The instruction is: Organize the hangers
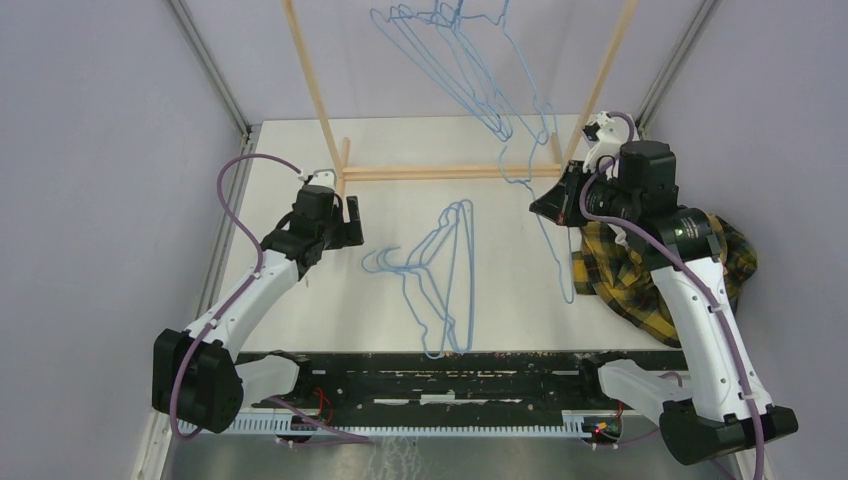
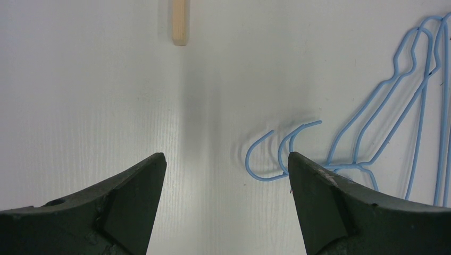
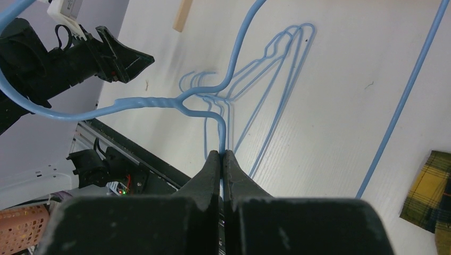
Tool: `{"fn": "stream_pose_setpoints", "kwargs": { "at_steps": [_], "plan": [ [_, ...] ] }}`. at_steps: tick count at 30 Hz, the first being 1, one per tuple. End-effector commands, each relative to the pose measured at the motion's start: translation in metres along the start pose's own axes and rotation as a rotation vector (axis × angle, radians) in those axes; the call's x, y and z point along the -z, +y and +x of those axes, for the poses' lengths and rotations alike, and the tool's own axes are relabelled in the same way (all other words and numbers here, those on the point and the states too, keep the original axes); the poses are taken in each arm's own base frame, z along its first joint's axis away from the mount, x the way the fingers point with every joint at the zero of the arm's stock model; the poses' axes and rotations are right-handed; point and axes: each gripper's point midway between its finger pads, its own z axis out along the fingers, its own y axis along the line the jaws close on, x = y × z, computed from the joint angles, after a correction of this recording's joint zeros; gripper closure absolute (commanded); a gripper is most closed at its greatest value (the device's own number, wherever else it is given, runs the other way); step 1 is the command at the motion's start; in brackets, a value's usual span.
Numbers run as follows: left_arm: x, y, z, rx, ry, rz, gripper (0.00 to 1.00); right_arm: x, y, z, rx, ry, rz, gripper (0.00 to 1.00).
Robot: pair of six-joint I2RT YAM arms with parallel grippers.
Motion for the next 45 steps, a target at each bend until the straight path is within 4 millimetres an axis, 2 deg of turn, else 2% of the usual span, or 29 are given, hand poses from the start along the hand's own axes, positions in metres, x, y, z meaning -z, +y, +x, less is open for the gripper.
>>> {"fn": "stream_pose_setpoints", "kwargs": {
  "at_steps": [1,11,13,17,26,29,35,38,42,45],
  "plan": [
    [0.008,-0.01,-0.02,0.039,-0.065,0.042,0.08,0.021,0.012,-0.016,0.051,-0.058,-0.009,0.99],
    [0.014,-0.009,-0.023,0.037,-0.085,0.045,0.08,0.037,0.029,-0.054,0.046,-0.12,-0.022,0.99],
    [0.015,-0.01,-0.023,0.04,-0.087,0.051,0.08,0.037,0.033,-0.051,0.039,-0.103,-0.039,0.99],
    [0.016,-0.012,-0.024,0.047,-0.093,0.064,0.08,0.029,0.036,-0.032,-0.015,-0.039,-0.097,0.99],
    [0.018,-0.012,-0.024,0.059,-0.096,0.065,0.08,0.026,0.031,-0.001,-0.044,0.037,-0.115,0.99],
    [0.018,-0.011,-0.022,0.058,-0.094,0.064,0.08,0.03,0.024,0.005,-0.026,0.041,-0.076,0.99],
    [0.017,-0.011,-0.022,0.055,-0.091,0.063,0.08,0.039,0.032,0.018,-0.04,0.095,-0.107,0.99],
    [0.017,-0.012,-0.022,0.055,-0.089,0.066,0.08,0.051,0.028,0.016,-0.013,0.067,-0.051,0.99],
    [0.016,-0.013,-0.021,0.055,-0.084,0.072,0.08,0.076,0.038,0.003,0.031,0.037,-0.026,0.99],
    [0.015,-0.014,-0.022,0.057,-0.084,0.074,0.08,0.09,0.036,-0.005,0.059,0.014,0.029,0.99]
  ]
}}
